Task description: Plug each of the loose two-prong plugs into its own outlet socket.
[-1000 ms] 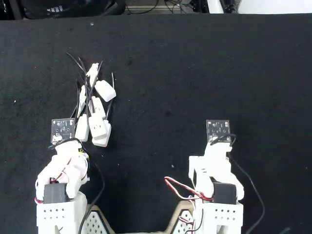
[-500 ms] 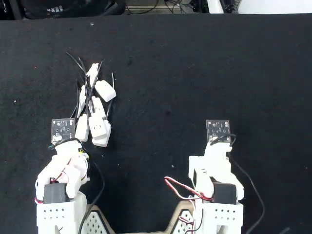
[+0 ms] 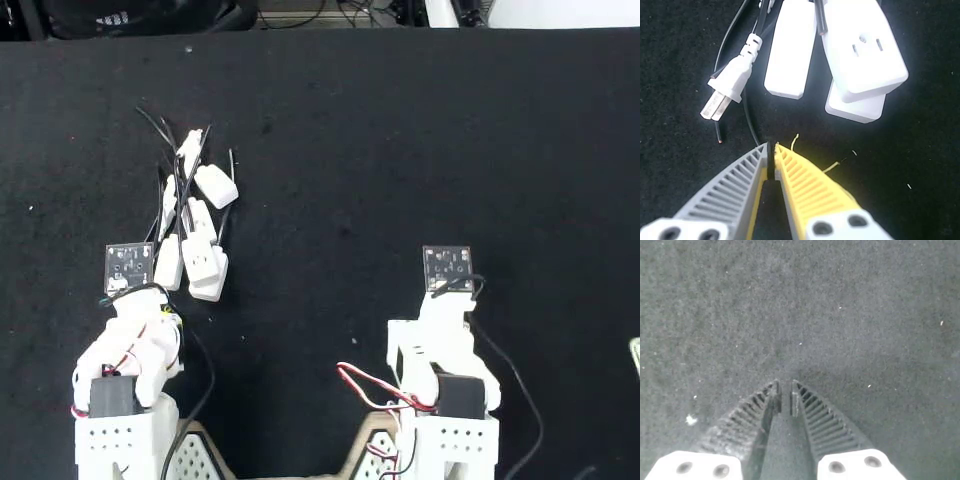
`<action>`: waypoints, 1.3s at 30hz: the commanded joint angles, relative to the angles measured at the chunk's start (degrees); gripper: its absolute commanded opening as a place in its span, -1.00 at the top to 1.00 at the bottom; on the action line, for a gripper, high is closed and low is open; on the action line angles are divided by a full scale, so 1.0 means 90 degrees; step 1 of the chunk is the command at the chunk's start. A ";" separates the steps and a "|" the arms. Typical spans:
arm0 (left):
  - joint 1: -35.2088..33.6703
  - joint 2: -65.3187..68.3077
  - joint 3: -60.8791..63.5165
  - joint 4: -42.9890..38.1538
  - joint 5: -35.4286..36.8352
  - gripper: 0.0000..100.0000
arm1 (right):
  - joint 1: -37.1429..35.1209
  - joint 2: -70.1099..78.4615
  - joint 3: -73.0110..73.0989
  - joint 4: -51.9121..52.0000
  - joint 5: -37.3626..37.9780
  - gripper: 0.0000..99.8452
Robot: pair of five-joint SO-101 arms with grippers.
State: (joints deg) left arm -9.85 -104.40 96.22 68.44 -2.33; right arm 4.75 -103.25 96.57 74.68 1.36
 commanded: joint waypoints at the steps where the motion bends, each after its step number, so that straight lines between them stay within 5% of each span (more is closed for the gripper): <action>1: -0.0054 -0.0049 0.0122 -0.0068 -0.0020 0.94 | 0.0098 -0.0591 -0.0005 0.0020 0.0000 0.92; 33: -0.0044 -0.0049 0.0122 -0.0068 -0.0020 0.94 | 0.0068 -0.0591 -0.0005 0.0010 -0.0039 0.92; 39: -0.0239 -0.0049 0.0103 0.0264 -0.0176 0.93 | -0.0322 -0.0591 -0.0005 -0.0938 0.0010 0.91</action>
State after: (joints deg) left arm -9.85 -104.40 96.22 70.20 -2.33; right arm 4.13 -103.25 96.57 71.34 1.27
